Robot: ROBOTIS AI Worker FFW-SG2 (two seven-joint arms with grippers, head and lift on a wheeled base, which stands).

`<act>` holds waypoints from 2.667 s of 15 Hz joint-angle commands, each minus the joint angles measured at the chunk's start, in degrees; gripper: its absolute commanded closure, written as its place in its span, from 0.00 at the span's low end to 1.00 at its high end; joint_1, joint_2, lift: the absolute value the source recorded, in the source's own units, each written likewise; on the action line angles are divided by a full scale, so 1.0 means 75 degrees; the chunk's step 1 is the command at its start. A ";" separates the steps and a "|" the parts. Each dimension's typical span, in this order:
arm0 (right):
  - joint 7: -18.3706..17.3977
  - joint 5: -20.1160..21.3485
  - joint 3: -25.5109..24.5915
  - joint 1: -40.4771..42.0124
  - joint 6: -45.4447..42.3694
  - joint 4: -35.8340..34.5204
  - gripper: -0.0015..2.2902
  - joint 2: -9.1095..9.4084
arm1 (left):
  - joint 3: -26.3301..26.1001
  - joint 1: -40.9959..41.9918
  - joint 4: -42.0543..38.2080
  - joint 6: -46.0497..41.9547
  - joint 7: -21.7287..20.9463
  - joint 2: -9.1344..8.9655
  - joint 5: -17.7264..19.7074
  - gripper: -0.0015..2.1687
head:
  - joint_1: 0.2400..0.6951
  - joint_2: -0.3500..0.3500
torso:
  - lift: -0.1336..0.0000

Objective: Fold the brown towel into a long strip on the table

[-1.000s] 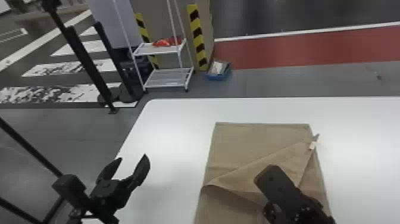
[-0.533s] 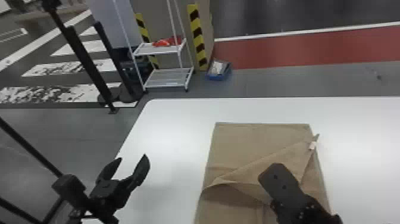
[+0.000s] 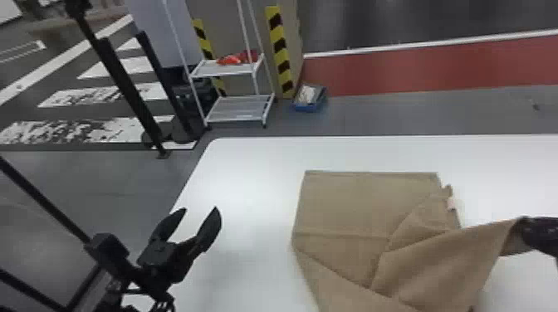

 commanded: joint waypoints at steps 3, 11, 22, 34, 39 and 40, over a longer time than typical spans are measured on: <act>0.0108 -0.1311 -0.2878 0.0412 -0.0443 -0.0069 0.88 -0.0016 | -0.0573 -0.0471 -0.0222 0.0938 -0.0141 0.0038 -0.0532 0.04 | 1.00 0.73 | 0.09; 0.0600 -0.2401 -0.6405 -0.0349 -0.0466 0.0950 0.88 -0.0673 | -0.2636 -0.1467 -0.0129 0.2133 -0.0024 0.0026 -0.2524 0.04 | 1.00 0.07 | 0.09; 0.0612 -0.2507 -0.6733 -0.0841 -0.0279 0.1618 0.88 -0.1153 | -0.3691 -0.2229 0.1289 0.0985 -0.2005 0.0354 -0.5196 0.07 | 1.00 0.00 | 0.09; 0.0600 -0.1757 -0.6417 -0.1357 -0.0044 0.1712 0.88 -0.0473 | -0.4804 -0.4057 0.3961 -0.0867 -0.2251 0.0998 -0.5688 0.20 | 1.00 0.00 | 0.09; 0.0600 -0.1675 -0.6417 -0.1474 -0.0044 0.1759 0.88 -0.0391 | -0.4710 -0.4069 0.3914 -0.0984 -0.2895 0.1268 -0.5629 0.28 | 1.00 0.00 | 0.09; 0.0600 -0.1675 -0.6405 -0.1498 -0.0021 0.1806 0.88 -0.0391 | -0.4710 -0.4069 0.3914 -0.1007 -0.2954 0.1291 -0.5618 0.42 | 1.00 0.00 | 0.09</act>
